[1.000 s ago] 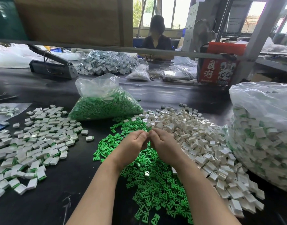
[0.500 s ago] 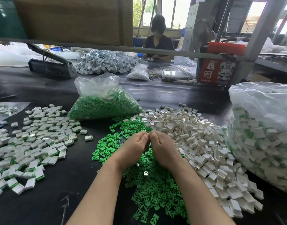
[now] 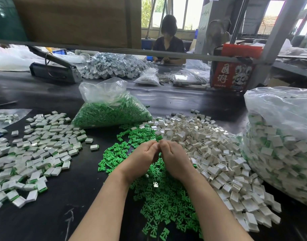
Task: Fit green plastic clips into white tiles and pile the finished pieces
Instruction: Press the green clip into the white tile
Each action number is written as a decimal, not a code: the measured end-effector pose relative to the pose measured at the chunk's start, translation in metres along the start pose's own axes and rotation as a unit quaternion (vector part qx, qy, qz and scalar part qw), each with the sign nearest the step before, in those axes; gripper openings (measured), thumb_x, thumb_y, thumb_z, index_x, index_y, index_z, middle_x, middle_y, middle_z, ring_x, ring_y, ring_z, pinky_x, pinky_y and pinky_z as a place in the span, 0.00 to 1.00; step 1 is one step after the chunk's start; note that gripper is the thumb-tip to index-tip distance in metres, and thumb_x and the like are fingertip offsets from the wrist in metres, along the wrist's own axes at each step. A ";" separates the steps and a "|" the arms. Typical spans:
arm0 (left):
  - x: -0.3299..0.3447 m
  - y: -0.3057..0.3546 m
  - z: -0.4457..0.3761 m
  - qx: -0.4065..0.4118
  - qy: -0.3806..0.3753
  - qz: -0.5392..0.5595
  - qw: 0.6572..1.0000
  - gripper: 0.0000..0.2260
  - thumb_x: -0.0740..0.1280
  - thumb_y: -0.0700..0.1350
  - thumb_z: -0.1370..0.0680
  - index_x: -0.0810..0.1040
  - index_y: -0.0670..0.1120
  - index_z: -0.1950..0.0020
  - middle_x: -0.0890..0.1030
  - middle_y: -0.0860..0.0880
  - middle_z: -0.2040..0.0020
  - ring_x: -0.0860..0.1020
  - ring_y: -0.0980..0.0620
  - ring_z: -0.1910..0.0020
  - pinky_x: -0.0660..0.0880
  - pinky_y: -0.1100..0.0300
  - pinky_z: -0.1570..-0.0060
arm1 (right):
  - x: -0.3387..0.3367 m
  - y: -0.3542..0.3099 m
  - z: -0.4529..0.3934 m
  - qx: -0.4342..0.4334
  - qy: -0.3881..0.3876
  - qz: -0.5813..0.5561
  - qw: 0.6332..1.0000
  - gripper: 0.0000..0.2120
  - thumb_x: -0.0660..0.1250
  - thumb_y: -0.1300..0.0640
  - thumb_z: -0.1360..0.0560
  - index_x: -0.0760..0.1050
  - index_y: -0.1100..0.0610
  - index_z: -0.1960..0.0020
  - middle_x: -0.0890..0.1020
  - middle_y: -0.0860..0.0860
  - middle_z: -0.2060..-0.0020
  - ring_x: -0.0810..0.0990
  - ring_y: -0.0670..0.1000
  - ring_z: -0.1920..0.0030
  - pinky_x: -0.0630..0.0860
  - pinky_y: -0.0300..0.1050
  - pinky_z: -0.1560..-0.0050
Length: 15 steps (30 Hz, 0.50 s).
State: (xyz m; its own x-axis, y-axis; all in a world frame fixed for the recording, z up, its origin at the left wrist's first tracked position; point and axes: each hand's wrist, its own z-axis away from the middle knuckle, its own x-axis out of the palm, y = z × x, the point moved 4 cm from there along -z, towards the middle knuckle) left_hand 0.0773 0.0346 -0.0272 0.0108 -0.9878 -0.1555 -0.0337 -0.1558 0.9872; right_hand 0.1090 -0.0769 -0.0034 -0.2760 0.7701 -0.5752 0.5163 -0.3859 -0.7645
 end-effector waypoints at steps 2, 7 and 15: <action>-0.003 0.000 -0.001 0.011 0.004 0.026 1.000 0.14 0.59 0.55 0.23 0.81 0.51 0.50 0.78 0.51 0.58 0.74 0.56 0.57 0.75 0.53 0.52 | -0.002 0.001 -0.002 0.013 -0.009 -0.059 0.998 0.20 0.52 0.53 0.17 0.68 0.52 0.67 0.71 0.46 0.71 0.67 0.44 0.69 0.64 0.43 0.65; -0.007 -0.002 0.001 0.019 0.004 0.039 0.999 0.12 0.59 0.50 0.19 0.82 0.56 0.52 0.78 0.62 0.63 0.74 0.65 0.62 0.73 0.69 0.57 | -0.005 0.002 -0.002 0.034 -0.067 -0.161 0.984 0.17 0.56 0.58 0.16 0.71 0.55 0.64 0.69 0.48 0.71 0.65 0.46 0.70 0.63 0.45 0.66; -0.008 -0.003 0.001 0.023 0.009 0.014 1.000 0.12 0.58 0.48 0.16 0.78 0.50 0.54 0.73 0.62 0.67 0.70 0.62 0.66 0.70 0.68 0.62 | -0.007 0.003 -0.003 0.041 -0.042 -0.100 0.993 0.20 0.58 0.55 0.17 0.69 0.52 0.68 0.70 0.47 0.74 0.65 0.48 0.71 0.63 0.48 0.65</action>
State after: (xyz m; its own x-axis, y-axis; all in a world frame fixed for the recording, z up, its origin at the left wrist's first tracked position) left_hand 0.0766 0.0432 -0.0286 0.0272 -0.9915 -0.1276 -0.0802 -0.1294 0.9884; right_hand 0.1148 -0.0813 -0.0006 -0.4341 0.7918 -0.4296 0.3782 -0.2727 -0.8847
